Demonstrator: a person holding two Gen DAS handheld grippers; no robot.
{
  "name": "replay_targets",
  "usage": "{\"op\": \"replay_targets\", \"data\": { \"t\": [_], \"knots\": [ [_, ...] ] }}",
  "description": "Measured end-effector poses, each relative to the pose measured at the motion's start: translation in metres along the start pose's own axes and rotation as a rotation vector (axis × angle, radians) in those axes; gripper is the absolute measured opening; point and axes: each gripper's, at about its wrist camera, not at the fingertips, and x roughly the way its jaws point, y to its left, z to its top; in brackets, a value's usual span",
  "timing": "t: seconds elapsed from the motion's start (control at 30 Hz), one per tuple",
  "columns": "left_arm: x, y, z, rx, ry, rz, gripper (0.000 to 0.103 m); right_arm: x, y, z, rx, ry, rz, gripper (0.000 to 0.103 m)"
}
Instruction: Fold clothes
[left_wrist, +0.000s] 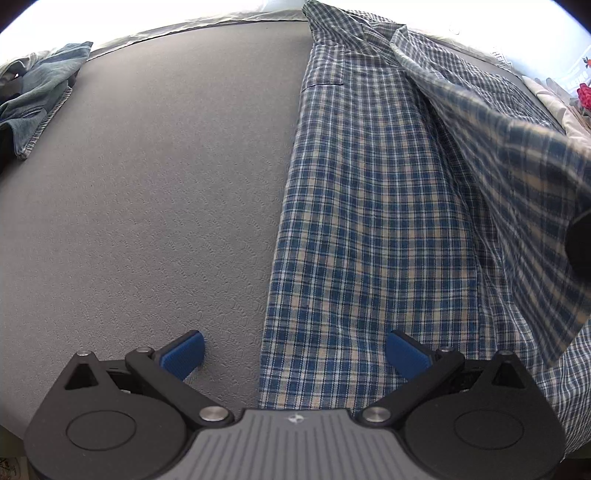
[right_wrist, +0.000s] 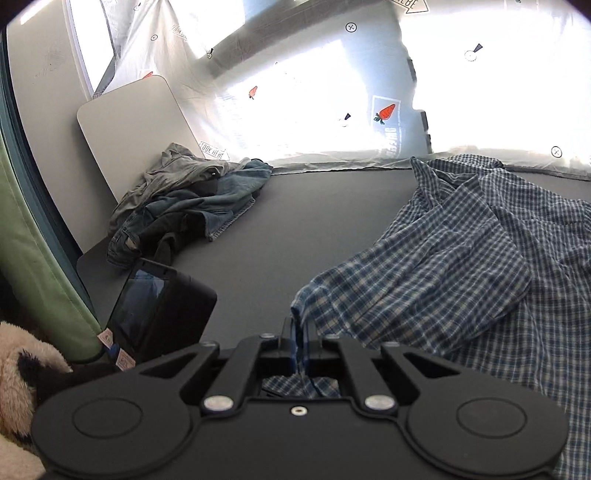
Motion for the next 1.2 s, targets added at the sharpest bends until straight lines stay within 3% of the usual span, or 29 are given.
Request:
{"op": "replay_targets", "data": {
  "t": [0.17,0.3,0.37,0.47,0.6,0.7,0.8,0.93,1.03,1.13,1.2],
  "knots": [
    [-0.001,-0.004,0.001,0.001,-0.003,0.000,0.103,-0.001,0.001,-0.006,0.058,0.010,0.101,0.004],
    [0.001,-0.006,0.004,0.002,-0.004,-0.001,0.103,0.008,0.000,-0.011,0.086,0.063,0.091,0.007],
    [0.001,-0.006,0.005,0.002,-0.003,-0.002,0.103,0.009,-0.005,-0.014,0.131,0.077,0.092,0.014],
    [0.003,-0.009,0.009,0.004,-0.003,-0.003,0.103,0.008,-0.014,-0.015,0.208,0.062,0.090,0.041],
    [0.005,-0.014,0.016,0.007,0.002,-0.006,0.103,0.003,-0.033,-0.017,0.343,0.015,0.094,0.040],
    [0.005,-0.006,0.024,0.018,0.013,-0.014,0.103,0.005,-0.050,-0.023,0.450,0.012,0.050,0.040],
    [0.003,-0.005,0.027,0.036,0.036,-0.025,0.103,0.017,-0.060,-0.029,0.488,0.096,-0.055,0.040],
    [0.000,-0.004,0.026,0.048,0.064,-0.043,0.103,0.034,-0.061,-0.042,0.447,0.203,-0.125,0.040],
    [-0.014,0.005,0.008,0.033,0.081,-0.072,0.103,0.044,-0.053,-0.048,0.372,0.264,-0.148,0.040],
    [-0.029,0.024,-0.005,-0.029,0.081,-0.122,0.103,0.049,-0.042,-0.049,0.266,0.291,-0.174,0.042],
    [-0.056,0.052,-0.029,-0.062,0.040,-0.110,0.103,0.049,-0.031,-0.046,0.157,0.296,-0.223,0.056]
  ]
}}
